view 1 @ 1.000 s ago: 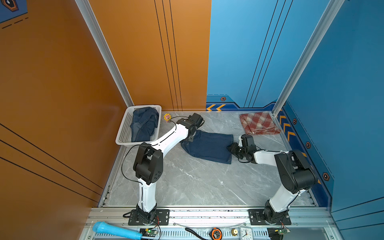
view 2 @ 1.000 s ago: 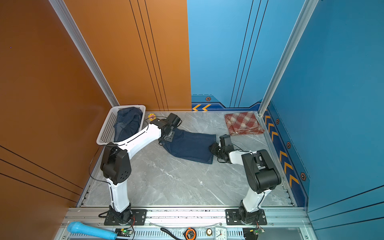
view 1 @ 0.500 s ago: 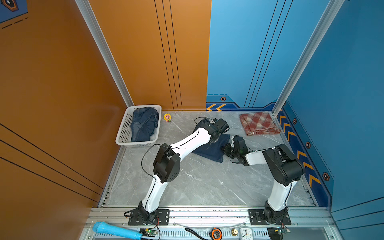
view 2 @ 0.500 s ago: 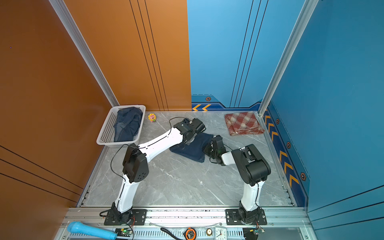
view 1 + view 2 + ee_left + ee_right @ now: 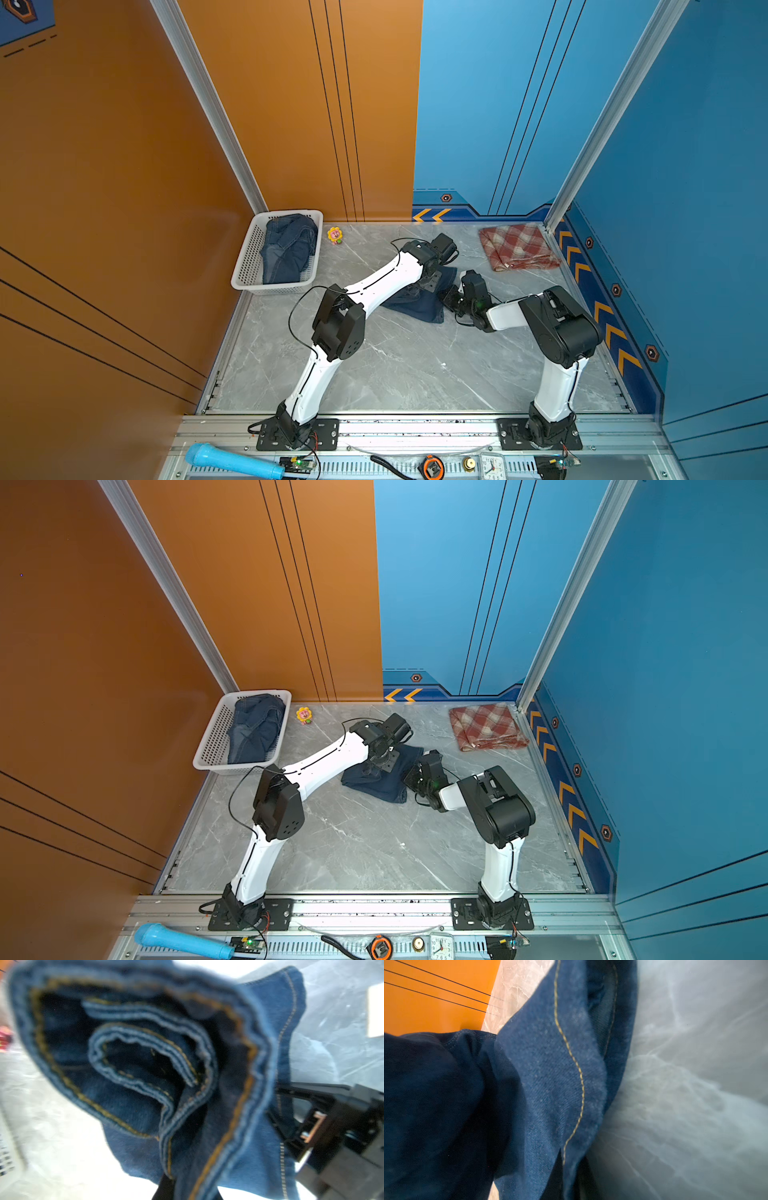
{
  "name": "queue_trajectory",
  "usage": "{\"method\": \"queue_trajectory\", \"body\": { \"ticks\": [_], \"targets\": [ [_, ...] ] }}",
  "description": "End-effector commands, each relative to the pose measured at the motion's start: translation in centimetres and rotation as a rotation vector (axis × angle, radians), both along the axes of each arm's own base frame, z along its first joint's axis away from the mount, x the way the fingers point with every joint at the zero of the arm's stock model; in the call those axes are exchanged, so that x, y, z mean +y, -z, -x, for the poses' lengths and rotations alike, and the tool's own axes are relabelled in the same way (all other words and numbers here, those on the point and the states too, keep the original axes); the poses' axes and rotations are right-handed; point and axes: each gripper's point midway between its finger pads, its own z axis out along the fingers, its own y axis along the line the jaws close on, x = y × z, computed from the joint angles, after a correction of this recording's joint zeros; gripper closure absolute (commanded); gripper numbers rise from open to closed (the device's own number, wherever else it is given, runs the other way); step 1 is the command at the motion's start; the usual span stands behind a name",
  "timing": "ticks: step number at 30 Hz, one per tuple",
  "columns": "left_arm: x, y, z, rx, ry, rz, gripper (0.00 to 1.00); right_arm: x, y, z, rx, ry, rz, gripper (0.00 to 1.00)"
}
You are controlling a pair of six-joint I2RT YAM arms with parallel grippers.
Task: Fold and stack the skirts
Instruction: 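Fold the waistband end with the left gripper over toward the right gripper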
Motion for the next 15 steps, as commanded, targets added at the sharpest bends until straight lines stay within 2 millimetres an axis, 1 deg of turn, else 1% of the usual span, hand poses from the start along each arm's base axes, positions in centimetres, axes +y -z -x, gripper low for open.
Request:
{"method": "queue_trajectory", "body": {
  "ticks": [1, 2, 5, 6, 7, 8, 10, 11, 13, 15],
  "targets": [
    [-2.5, 1.2, 1.8, 0.109, 0.022, 0.097, 1.00, -1.4, 3.0, 1.6, 0.084, 0.043, 0.048, 0.82],
    [-2.8, 1.3, 1.9, 0.121, 0.028, 0.109, 1.00, -1.9, 2.9, 1.7, 0.081, 0.059, 0.050, 0.77],
    [-3.9, 1.5, 2.6, 0.158, 0.067, 0.145, 0.99, -3.4, 2.3, 2.0, 0.070, 0.093, 0.052, 0.58],
    [-4.3, 1.4, 2.9, 0.170, 0.079, 0.160, 0.93, -4.1, 2.2, 2.2, 0.070, 0.106, 0.053, 0.55],
    [-4.7, 1.3, 3.0, 0.177, 0.089, 0.174, 0.81, -4.8, 2.0, 2.3, 0.068, 0.123, 0.056, 0.53],
    [-5.1, 1.0, 3.2, 0.182, 0.101, 0.189, 0.67, -5.6, 2.0, 2.6, 0.070, 0.142, 0.061, 0.51],
    [-5.7, 0.3, 3.4, 0.189, 0.120, 0.227, 0.41, -6.6, 1.6, 2.8, 0.065, 0.160, 0.063, 0.49],
    [-6.0, -0.2, 3.4, 0.189, 0.128, 0.246, 0.31, -7.2, 1.6, 3.0, 0.070, 0.171, 0.065, 0.47],
    [-6.3, -1.2, 3.5, 0.193, 0.139, 0.287, 0.21, -8.0, 1.3, 3.3, 0.070, 0.184, 0.064, 0.45],
    [-6.4, -2.3, 3.2, 0.181, 0.141, 0.320, 0.16, -8.3, 0.9, 3.5, 0.069, 0.179, 0.064, 0.43]
  ]
}}
